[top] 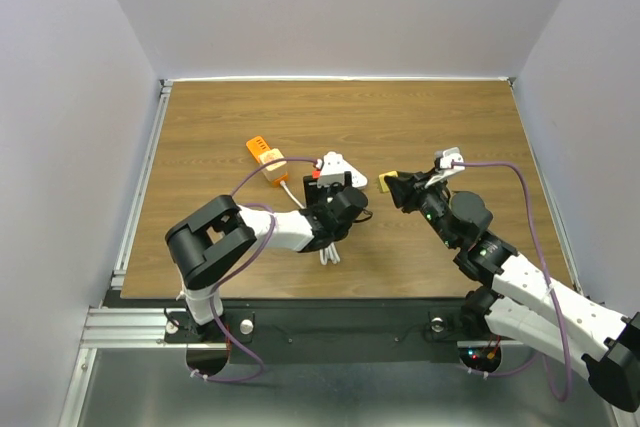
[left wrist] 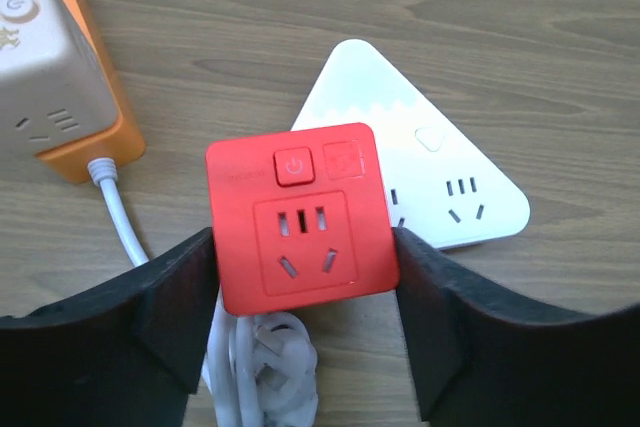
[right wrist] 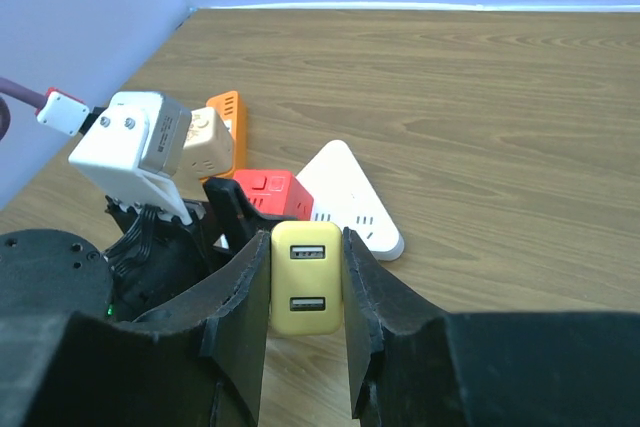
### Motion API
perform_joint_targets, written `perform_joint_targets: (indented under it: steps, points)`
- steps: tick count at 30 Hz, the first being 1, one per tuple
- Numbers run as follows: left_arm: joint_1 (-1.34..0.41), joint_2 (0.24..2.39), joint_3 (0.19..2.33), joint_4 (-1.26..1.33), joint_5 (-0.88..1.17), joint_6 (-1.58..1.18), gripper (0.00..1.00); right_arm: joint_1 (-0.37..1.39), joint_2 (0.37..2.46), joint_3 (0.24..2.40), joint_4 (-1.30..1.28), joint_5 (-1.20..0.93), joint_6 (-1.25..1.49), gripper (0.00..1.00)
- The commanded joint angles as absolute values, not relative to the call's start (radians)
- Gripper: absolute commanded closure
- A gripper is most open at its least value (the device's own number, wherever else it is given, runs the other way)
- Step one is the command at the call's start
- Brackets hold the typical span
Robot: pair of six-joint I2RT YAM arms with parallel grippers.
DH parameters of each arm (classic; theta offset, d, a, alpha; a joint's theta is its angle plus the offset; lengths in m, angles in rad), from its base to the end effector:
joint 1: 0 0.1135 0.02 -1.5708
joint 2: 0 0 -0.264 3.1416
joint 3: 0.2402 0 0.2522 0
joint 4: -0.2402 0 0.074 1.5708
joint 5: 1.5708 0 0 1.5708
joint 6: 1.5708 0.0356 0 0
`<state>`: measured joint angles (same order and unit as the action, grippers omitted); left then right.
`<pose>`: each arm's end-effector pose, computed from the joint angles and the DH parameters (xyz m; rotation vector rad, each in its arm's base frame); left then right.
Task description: Insert the plug
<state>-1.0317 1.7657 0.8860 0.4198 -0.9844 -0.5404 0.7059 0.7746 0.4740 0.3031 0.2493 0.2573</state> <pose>0.2089 -0.2915 0.1804 -0.1375 1.8150 -0.1040 0.1515 0.1176 0.2832 -0.1583 1.5882 0.5595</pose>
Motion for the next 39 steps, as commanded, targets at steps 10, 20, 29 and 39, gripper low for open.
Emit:
perform_joint_targets:
  steps: [10,20,29,39]
  points:
    - [-0.997,1.707,0.703,0.84,-0.701,-0.039,0.91,0.701,0.913,0.517,0.333,0.176,0.17,1.0]
    - [-0.83,1.657,0.595,0.923,-0.183,0.051,0.99,0.7,0.992,0.496,0.391,0.27,0.135,1.0]
    - [-0.807,1.654,0.764,0.664,0.039,0.188,0.98,0.701,1.078,0.489,0.456,0.241,0.078,0.99]
    - [-0.802,1.69,0.951,0.351,0.075,0.337,0.86,0.699,1.103,0.476,0.474,0.268,0.051,1.0]
